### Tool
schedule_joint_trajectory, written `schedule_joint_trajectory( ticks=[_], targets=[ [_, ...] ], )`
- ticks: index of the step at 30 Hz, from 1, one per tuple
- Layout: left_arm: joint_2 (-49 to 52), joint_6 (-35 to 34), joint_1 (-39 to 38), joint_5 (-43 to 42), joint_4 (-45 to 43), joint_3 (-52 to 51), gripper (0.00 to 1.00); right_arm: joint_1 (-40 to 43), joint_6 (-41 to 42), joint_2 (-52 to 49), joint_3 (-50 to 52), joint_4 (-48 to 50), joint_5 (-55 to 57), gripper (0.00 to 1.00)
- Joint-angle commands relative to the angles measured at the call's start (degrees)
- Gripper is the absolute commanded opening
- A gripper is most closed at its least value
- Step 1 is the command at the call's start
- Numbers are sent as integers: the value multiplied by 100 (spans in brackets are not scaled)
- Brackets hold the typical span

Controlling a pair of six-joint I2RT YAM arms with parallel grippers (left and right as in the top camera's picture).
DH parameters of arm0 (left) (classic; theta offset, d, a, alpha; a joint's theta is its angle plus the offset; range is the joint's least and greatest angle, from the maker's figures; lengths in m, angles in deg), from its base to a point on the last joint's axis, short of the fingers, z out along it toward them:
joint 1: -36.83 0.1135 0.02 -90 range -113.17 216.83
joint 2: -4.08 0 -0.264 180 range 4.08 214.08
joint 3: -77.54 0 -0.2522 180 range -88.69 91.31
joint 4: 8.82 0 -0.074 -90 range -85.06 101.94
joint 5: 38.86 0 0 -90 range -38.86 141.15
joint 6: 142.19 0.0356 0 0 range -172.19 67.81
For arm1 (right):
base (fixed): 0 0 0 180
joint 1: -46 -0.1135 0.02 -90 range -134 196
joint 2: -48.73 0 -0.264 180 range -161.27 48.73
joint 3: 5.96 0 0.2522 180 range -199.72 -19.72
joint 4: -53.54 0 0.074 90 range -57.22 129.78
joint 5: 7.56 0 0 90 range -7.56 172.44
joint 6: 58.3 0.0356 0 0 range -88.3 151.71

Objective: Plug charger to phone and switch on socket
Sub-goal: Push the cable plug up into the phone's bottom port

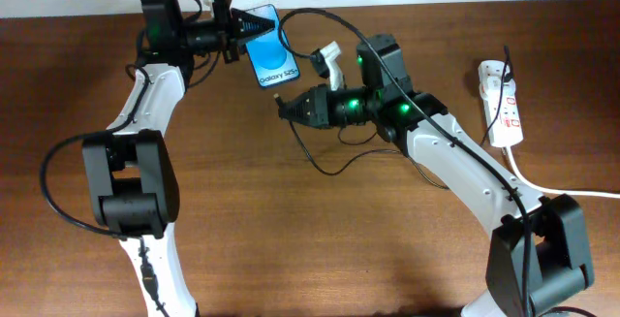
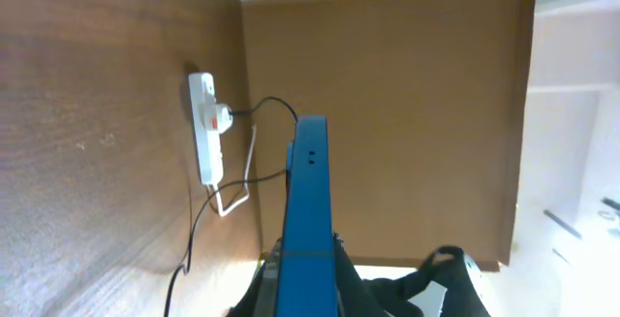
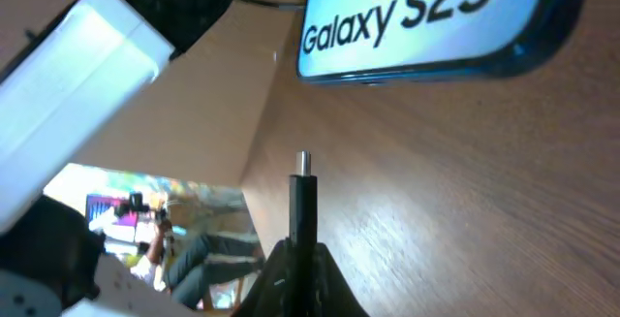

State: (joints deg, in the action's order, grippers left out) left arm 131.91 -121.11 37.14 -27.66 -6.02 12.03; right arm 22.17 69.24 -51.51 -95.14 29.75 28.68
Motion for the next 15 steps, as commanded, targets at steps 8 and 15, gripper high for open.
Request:
schedule_joint_trajectory(
  ticks=[8,15],
  targets=[
    [-120,87,22,151,-35,52,0,-7,531,2,-24,341,494,4],
    [-120,-164,74,-144,-221,52,0,-4,699,-4,-24,343,474,4]
  ],
)
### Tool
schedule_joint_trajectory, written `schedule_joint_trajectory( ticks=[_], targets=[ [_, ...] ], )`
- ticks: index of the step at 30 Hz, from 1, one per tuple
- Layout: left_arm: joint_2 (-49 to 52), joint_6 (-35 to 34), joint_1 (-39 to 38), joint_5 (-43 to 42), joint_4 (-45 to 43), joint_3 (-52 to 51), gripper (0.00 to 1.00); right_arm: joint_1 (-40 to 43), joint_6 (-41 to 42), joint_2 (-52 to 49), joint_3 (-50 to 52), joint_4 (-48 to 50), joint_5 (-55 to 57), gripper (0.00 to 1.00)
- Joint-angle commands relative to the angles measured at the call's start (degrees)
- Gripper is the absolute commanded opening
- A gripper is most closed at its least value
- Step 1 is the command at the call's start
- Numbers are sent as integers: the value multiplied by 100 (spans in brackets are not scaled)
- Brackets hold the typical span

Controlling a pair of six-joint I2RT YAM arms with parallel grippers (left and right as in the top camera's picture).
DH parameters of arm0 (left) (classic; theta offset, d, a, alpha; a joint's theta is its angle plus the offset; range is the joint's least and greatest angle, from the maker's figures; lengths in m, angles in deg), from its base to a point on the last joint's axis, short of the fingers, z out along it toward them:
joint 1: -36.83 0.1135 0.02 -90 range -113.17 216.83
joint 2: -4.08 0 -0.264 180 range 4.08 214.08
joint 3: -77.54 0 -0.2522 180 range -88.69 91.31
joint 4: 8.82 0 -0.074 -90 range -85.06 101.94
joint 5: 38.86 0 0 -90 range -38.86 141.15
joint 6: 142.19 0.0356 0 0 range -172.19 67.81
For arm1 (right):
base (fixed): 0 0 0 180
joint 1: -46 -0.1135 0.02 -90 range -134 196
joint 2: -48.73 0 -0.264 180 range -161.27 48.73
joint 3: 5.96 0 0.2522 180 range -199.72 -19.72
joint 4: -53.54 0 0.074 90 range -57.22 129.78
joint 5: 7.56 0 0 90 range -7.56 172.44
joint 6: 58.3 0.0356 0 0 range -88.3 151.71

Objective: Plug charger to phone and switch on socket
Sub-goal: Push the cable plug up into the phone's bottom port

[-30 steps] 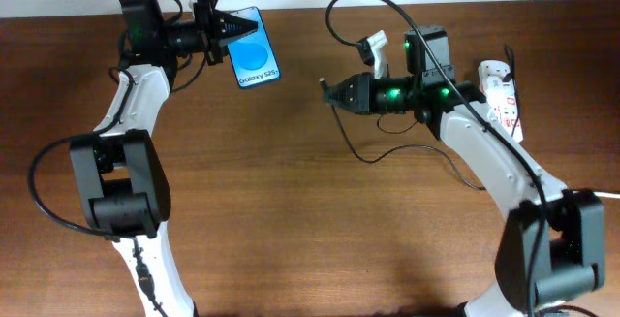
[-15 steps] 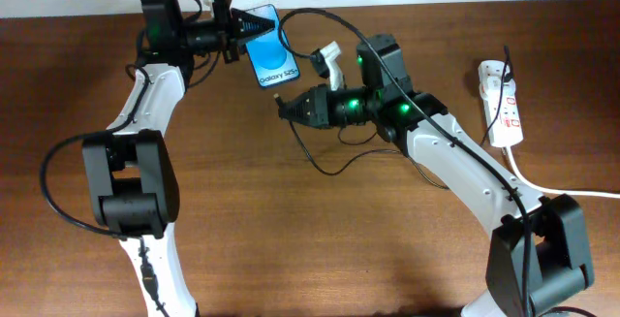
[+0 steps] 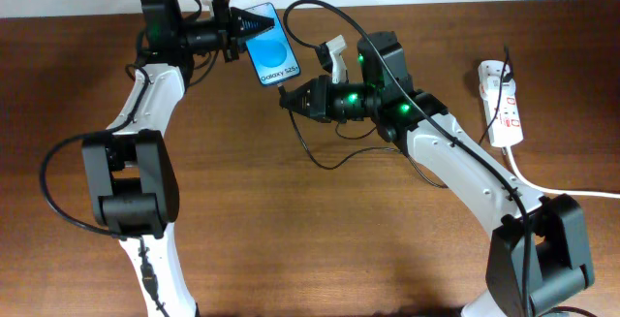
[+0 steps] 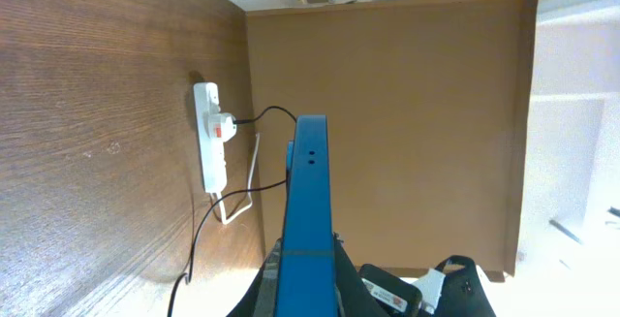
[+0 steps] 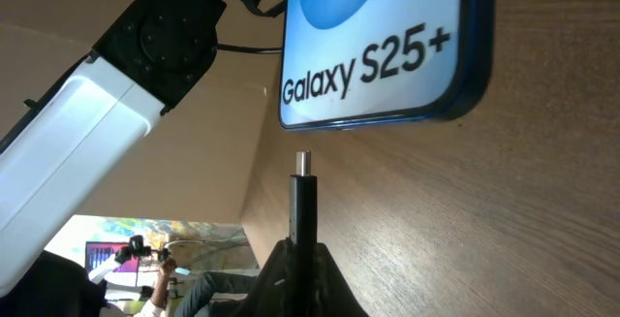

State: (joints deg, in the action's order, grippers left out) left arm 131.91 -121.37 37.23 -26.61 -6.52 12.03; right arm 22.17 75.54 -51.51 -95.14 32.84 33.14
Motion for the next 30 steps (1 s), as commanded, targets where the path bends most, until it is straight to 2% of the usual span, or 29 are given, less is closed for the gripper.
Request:
schedule_joint_trajectory(
  ticks=[1,4,7,9,30],
  targets=[
    [-120,-297,90,-352,-358,52,0,-4,90,-22,-24,37,28,4],
    [-120,-520,114,-562,-824,52,0,-4,131,-50,-24,66,31,4],
    [-120,-553,114,-595,-817,52,0,-4,216,-50,-24,273,-17,4],
    [-120,-927,114,-573,-824,52,0,-4,240,-50,-24,295,-59,4],
    [-120,-920,-127,-553,-1060,52,0,-15,614,-52,-24,424,-136,4]
  ],
)
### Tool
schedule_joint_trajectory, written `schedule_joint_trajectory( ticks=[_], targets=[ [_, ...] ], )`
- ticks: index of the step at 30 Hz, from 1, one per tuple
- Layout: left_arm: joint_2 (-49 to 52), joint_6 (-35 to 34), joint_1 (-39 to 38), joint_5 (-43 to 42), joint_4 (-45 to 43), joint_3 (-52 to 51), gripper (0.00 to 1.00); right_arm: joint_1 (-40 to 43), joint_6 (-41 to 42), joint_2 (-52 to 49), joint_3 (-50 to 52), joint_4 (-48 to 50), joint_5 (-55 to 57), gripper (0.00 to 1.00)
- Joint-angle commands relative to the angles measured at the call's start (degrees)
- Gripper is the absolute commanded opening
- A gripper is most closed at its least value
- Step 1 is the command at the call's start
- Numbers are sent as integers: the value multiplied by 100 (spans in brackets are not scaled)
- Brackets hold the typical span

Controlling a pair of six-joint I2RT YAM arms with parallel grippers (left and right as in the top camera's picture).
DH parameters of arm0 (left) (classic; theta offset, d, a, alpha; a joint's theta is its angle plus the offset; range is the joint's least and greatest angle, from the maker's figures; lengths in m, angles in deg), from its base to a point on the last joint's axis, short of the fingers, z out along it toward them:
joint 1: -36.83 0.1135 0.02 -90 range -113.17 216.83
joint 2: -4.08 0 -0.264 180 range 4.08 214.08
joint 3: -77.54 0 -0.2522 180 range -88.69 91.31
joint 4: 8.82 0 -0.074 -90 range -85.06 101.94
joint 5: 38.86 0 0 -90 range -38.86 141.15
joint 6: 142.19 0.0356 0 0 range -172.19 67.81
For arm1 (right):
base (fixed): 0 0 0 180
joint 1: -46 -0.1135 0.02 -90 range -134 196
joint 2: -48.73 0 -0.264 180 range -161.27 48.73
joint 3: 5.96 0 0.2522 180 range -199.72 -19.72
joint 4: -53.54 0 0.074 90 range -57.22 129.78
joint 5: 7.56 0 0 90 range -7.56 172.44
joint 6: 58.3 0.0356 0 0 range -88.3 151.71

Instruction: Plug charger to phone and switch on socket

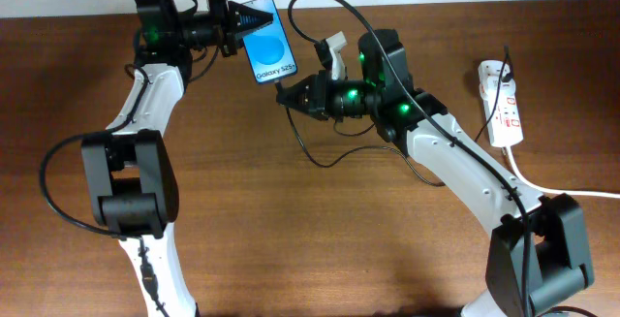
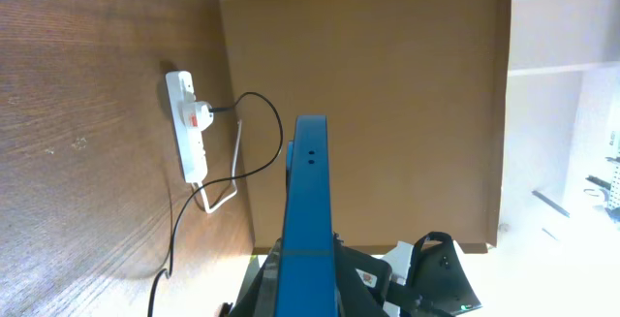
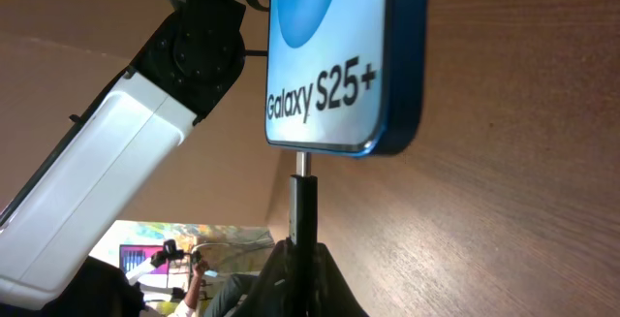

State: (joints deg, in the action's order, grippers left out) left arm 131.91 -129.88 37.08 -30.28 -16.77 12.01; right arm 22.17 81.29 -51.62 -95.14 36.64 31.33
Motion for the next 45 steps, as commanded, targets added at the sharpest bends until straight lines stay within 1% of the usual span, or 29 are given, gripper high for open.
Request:
schedule_joint_trajectory(
  ticks=[1,9,12,32,42,44,45],
  targets=[
    [-120,-72,-120,-186,-35,55,0,-15,44,-42,-24,44,66,4],
    [-120,-72,-125,-221,-35,55,0,46,44,-42,-24,74,76,4],
    [-120,-70,-85,-83,-37,55,0,170,39,-42,-24,-111,76,4],
    [-120,13,-114,-85,-35,55,0,184,46,-42,-24,162,83,4],
    [-120,13,-280,-151,-35,55,0,184,46,-42,-24,192,588,4],
    [-120,13,-282,-155,-35,55,0,173,-11,-42,-24,186,413,4],
    [-120,13,-280,-179,-33,55,0,175,-173,-42,-24,98,378,4]
  ],
)
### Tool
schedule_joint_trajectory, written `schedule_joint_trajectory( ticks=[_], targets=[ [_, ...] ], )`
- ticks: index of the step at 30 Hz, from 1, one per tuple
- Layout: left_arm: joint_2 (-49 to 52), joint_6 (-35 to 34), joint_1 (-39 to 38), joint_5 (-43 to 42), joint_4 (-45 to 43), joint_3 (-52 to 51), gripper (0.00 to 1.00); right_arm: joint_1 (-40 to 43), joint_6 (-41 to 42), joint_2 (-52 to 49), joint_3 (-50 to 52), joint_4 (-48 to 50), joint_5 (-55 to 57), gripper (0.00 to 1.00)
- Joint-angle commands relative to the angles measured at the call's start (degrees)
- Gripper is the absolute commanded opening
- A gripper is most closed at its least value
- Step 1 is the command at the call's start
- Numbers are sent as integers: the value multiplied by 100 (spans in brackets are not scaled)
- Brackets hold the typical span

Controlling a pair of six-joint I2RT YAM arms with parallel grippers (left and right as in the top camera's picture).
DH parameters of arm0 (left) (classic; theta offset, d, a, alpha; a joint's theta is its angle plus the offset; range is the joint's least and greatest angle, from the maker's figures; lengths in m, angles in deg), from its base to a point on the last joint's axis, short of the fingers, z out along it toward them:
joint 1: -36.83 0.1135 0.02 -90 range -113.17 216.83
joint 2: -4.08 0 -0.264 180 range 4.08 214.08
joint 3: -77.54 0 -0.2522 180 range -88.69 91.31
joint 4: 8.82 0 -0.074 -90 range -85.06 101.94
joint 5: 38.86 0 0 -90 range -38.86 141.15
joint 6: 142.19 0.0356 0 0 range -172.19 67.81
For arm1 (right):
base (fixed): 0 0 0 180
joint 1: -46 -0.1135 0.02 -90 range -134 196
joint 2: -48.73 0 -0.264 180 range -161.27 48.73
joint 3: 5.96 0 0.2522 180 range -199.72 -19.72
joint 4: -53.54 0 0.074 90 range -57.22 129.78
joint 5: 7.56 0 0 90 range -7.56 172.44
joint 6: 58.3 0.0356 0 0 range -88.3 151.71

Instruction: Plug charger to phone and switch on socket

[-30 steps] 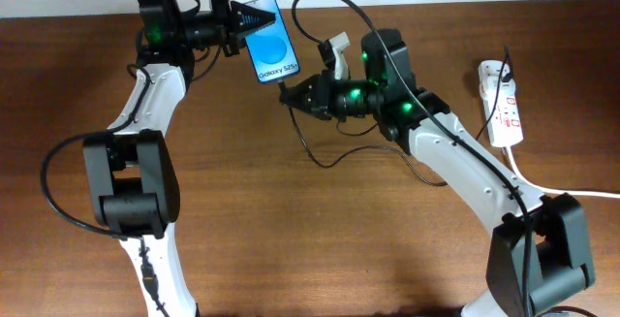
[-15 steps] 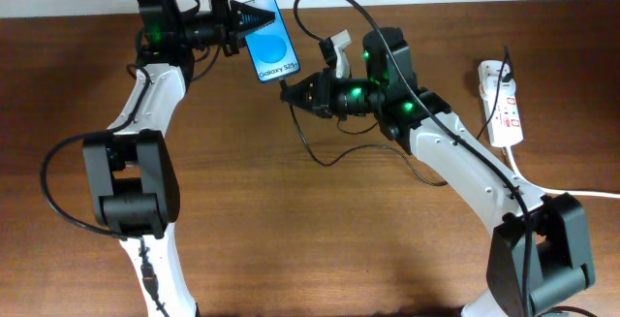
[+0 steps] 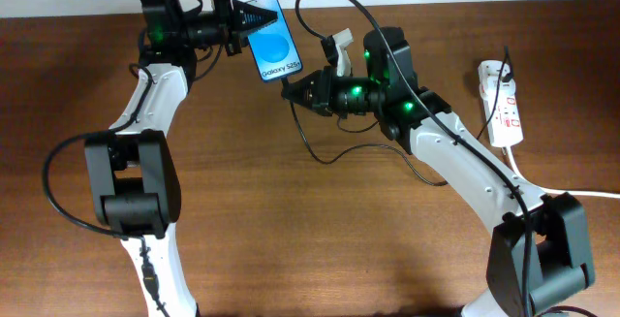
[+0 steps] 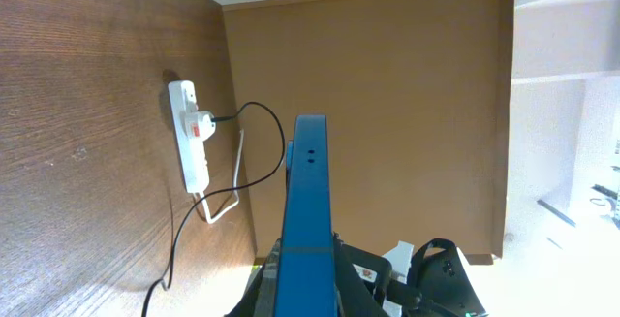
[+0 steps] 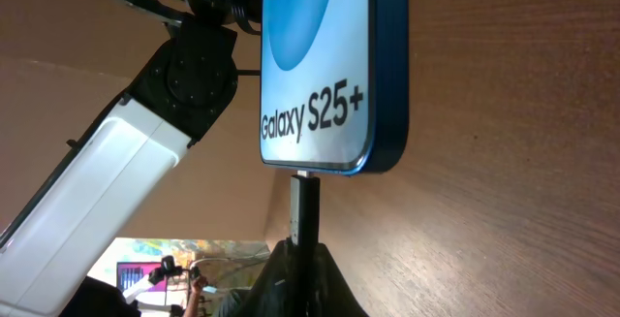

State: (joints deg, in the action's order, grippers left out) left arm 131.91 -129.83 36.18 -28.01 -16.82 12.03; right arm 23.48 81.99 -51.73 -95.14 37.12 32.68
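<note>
A blue phone (image 3: 274,41) with a lit "Galaxy S25+" screen is held above the table at the far left, my left gripper (image 3: 235,18) shut on its top end. In the left wrist view the phone (image 4: 310,201) shows edge-on between the fingers. My right gripper (image 3: 295,92) is shut on the black charger plug (image 5: 305,210), just below the phone's (image 5: 334,75) bottom edge. The plug's metal tip touches that edge; how deep it sits cannot be told. The white power strip (image 3: 502,104) lies at the far right with a plug in it.
The black charger cable (image 3: 334,152) loops across the table under my right arm. The strip's white cord (image 3: 552,186) runs off the right edge. The power strip (image 4: 191,135) also shows in the left wrist view, beside a brown wall.
The phone has shifted slightly right and the plug has come up against it. The metal tip, just short of the bottom edge before, now meets that edge.
My left gripper held the phone raised throughout. The plug in my right gripper first stood well below and left of the phone's bottom edge, then nearer under it, then lined up just short of it, and now its tip is at the edge.
</note>
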Motion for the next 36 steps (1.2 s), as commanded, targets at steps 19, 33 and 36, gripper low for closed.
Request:
schedule_joint_trajectory(
  ticks=[19,33,36],
  targets=[
    [-120,4083,-210,1287,4350,52,0,1617,-2439,822,-24,-3235,2061,31],
    [125,7149,-560,3250,6629,52,0,1613,-2608,927,-24,-3609,2352,31],
    [492,6741,-645,3213,6610,52,0,1613,-2608,927,-24,-3613,2354,31]
  ],
)
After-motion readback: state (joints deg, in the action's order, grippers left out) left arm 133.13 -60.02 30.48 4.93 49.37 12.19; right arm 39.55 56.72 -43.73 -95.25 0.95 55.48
